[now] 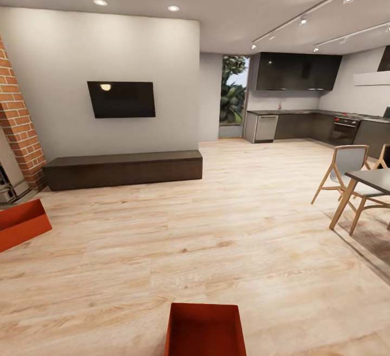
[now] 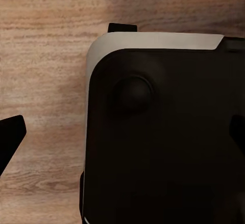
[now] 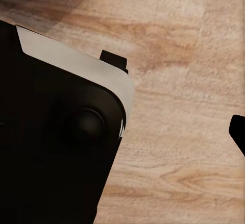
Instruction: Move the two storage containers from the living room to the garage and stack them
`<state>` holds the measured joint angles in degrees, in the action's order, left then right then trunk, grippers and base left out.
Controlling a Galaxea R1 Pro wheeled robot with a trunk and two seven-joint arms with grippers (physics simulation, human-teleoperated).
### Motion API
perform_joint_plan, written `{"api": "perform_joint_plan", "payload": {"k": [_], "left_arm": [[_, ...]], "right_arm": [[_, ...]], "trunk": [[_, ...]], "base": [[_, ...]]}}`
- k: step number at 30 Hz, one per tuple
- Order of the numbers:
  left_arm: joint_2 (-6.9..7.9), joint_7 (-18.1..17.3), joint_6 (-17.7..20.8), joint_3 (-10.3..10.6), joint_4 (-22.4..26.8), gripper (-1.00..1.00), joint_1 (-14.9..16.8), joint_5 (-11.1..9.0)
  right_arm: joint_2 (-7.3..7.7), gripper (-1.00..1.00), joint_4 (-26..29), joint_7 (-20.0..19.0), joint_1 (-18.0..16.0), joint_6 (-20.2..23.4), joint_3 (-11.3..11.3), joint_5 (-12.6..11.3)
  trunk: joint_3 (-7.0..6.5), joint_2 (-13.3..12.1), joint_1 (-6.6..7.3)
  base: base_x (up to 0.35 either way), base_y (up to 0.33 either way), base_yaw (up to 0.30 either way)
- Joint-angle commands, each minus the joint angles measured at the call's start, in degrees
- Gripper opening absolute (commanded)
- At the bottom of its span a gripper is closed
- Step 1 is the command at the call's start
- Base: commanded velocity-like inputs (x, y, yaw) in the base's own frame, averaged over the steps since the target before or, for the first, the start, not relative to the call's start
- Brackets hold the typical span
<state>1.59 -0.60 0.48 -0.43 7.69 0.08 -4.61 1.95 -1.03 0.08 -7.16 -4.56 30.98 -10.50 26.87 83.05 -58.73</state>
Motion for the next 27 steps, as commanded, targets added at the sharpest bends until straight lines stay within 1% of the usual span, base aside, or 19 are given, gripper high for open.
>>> {"api": "perform_joint_plan", "payload": {"k": [1,9,17,27], "left_arm": [[0.0,0.0,0.1,0.0,0.0,1.0,0.0,-0.5],[0.0,0.0,0.1,0.0,0.0,1.0,0.0,-0.5],[0.0,-0.1,0.1,0.0,0.0,1.0,0.0,-0.5],[0.0,0.0,0.1,0.0,0.0,1.0,0.0,-0.5]], "right_arm": [[-0.02,1.0,-0.1,0.0,0.0,-0.3,0.5,-0.6],[-0.05,1.0,-0.1,0.0,0.0,-0.2,0.5,-0.7],[-0.1,1.0,-0.1,0.0,0.0,-0.1,0.5,-0.9],[-0.11,1.0,-0.1,0.0,0.0,-0.2,0.5,-0.7]], "trunk": [[0.06,0.0,0.0],[0.06,0.0,0.0],[0.06,0.0,0.0],[0.06,0.0,0.0]], "base": [[0.004,0.0,0.0],[0.001,0.0,-0.01],[0.0,0.0,-0.153],[0.0,-0.014,-0.009]]}}
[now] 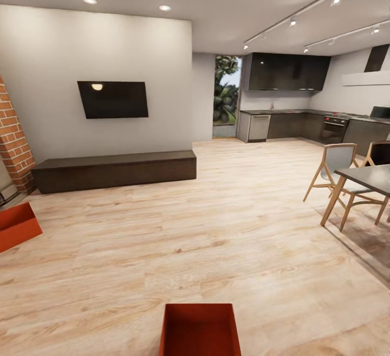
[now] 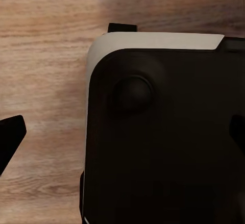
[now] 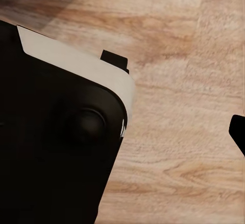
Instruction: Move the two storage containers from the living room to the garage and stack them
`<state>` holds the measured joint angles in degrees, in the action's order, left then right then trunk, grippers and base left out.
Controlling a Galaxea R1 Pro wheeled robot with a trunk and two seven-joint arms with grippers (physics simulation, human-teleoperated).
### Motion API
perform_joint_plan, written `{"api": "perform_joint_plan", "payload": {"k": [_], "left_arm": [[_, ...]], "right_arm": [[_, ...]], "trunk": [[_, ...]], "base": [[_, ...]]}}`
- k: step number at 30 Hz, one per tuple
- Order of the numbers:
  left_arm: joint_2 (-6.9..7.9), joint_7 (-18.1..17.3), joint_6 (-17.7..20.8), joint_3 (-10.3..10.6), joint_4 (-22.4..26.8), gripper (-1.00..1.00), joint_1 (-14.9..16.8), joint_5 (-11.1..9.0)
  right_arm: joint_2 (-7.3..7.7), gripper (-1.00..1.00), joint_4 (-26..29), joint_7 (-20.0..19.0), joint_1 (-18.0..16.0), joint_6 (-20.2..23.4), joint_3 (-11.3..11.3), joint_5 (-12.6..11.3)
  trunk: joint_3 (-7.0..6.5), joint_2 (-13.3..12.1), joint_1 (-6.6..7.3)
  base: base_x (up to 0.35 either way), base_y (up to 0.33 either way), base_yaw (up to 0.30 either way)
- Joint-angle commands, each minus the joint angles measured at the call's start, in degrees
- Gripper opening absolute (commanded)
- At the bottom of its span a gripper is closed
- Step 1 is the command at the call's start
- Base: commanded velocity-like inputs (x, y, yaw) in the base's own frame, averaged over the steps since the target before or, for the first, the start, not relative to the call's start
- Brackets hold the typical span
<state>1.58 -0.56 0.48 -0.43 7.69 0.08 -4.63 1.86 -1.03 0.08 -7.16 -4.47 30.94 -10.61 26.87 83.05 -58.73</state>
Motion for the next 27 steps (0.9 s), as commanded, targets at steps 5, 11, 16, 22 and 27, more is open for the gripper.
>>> {"api": "perform_joint_plan", "payload": {"k": [5,11,16,22,27], "left_arm": [[0.0,-0.1,0.1,0.0,0.0,1.0,0.0,-0.5],[0.0,-0.1,0.1,0.0,0.0,1.0,0.0,-0.5],[0.0,-0.1,0.1,0.0,0.0,1.0,0.0,-0.5],[0.0,-0.1,0.1,0.0,0.0,1.0,0.0,-0.5],[0.0,-0.1,0.1,0.0,0.0,1.0,0.0,-0.5]], "right_arm": [[-0.02,1.0,-0.1,0.0,0.0,-0.3,0.5,-0.6],[-0.02,1.0,-0.1,0.0,0.0,-0.3,0.4,-0.6],[-0.02,1.0,-0.1,0.0,0.0,-0.3,0.4,-0.6],[0.02,1.0,-0.1,0.0,0.0,-0.3,0.5,-0.6],[0.07,1.0,-0.1,0.0,0.0,-0.3,0.5,-0.6]], "trunk": [[0.06,0.0,0.0],[0.06,0.0,0.0],[0.06,0.0,0.0],[0.06,0.0,0.0],[0.06,0.0,0.0]], "base": [[0.0,-0.185,0.0],[0.0,-0.048,0.0],[0.0,-0.006,0.0],[0.0,0.0,0.0],[0.0,0.0,0.0]]}}
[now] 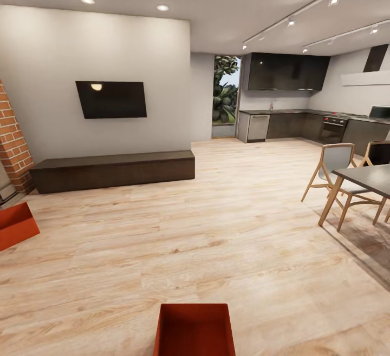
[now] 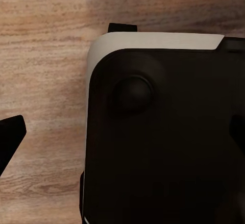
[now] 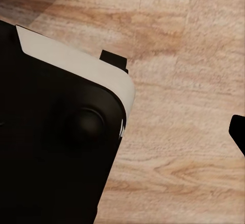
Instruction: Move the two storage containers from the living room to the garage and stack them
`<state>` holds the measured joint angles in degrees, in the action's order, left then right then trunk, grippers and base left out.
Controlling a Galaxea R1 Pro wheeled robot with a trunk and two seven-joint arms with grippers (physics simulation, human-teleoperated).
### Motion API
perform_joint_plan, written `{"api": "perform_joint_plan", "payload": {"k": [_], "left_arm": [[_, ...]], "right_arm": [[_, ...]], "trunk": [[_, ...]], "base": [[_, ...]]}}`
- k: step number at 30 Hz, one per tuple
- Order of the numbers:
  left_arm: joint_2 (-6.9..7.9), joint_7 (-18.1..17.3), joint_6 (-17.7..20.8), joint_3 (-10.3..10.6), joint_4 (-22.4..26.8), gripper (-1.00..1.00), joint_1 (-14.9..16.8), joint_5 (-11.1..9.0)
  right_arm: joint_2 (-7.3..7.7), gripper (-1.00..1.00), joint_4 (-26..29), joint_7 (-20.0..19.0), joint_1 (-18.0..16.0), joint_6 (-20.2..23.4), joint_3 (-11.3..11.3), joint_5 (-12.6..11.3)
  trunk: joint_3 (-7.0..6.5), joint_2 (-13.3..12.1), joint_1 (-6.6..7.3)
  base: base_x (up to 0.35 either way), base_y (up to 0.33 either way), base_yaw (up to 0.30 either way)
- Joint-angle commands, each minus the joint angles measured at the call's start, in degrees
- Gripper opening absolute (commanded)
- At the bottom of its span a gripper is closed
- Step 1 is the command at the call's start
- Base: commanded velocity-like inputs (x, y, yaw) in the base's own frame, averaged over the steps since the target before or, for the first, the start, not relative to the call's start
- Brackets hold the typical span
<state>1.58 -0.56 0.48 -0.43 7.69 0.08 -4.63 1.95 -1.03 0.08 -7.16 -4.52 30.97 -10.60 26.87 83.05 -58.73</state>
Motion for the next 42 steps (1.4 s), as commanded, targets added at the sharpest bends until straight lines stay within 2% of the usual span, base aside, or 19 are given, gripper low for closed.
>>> {"api": "perform_joint_plan", "payload": {"k": [1,11,19,42], "left_arm": [[0.0,-0.1,0.1,0.0,0.0,1.0,0.0,-0.5],[-0.05,-0.1,0.1,0.0,0.0,1.0,0.0,-0.5],[-0.05,-0.1,0.1,0.0,0.1,1.0,0.0,-0.5],[-0.17,0.5,0.1,0.2,0.0,1.0,0.0,-0.1]], "right_arm": [[-0.02,1.0,-0.1,0.0,0.0,-0.3,0.5,-0.5],[-0.01,1.0,-0.1,0.0,0.0,-0.3,0.5,0.0],[-0.13,1.0,-0.1,0.0,0.0,-0.1,0.5,-0.5],[0.09,1.0,-0.1,0.1,0.0,-0.2,0.4,-0.6]], "trunk": [[0.06,0.0,0.0],[0.06,0.0,0.0],[0.11,0.0,0.0],[2.09,0.0,0.0]], "base": [[0.0,0.0,0.0],[0.0,0.0,0.0],[0.0,0.0,0.0],[0.0,0.0,0.0]]}}
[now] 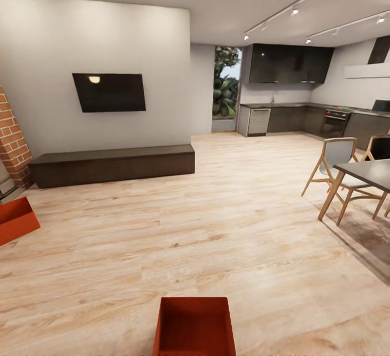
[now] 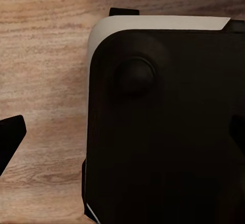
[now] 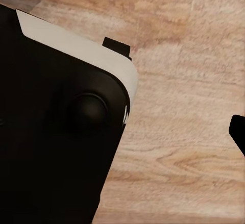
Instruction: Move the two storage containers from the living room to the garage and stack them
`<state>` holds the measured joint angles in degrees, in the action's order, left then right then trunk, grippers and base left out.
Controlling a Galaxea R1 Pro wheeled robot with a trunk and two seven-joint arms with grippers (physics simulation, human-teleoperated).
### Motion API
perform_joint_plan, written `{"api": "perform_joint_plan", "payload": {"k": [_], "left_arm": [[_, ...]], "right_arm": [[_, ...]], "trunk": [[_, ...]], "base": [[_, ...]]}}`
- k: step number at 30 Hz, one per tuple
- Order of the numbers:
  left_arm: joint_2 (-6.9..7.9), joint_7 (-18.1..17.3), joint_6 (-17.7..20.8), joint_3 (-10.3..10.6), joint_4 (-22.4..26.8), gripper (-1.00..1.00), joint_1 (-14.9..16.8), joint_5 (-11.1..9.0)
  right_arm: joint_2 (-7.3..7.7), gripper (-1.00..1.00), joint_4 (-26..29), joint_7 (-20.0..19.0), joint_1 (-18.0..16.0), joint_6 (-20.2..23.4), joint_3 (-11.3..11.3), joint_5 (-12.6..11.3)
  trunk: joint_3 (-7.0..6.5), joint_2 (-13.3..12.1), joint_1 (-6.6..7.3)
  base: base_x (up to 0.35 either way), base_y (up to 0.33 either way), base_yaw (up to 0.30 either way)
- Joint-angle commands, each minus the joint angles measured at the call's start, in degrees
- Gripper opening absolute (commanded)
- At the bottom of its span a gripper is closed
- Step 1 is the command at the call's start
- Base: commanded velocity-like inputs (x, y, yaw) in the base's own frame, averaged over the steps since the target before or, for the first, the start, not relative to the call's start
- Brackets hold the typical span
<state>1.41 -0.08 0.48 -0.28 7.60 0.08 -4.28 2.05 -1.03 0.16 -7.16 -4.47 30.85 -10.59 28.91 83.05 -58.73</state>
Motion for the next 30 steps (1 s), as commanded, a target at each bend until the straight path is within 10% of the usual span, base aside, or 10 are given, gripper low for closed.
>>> {"api": "perform_joint_plan", "payload": {"k": [1,30], "left_arm": [[0.0,0.0,0.1,0.0,0.0,1.0,0.0,-0.5],[0.0,0.0,0.1,0.1,0.0,1.0,0.0,-0.5]], "right_arm": [[-0.02,1.0,-0.1,0.0,0.0,-0.3,0.5,-0.6],[-0.04,1.0,-0.1,0.2,0.0,-0.3,0.4,-0.6]], "trunk": [[0.15,0.0,0.0],[2.8,0.0,0.0]], "base": [[0.0,0.0,0.0],[0.0,0.0,0.0]]}}
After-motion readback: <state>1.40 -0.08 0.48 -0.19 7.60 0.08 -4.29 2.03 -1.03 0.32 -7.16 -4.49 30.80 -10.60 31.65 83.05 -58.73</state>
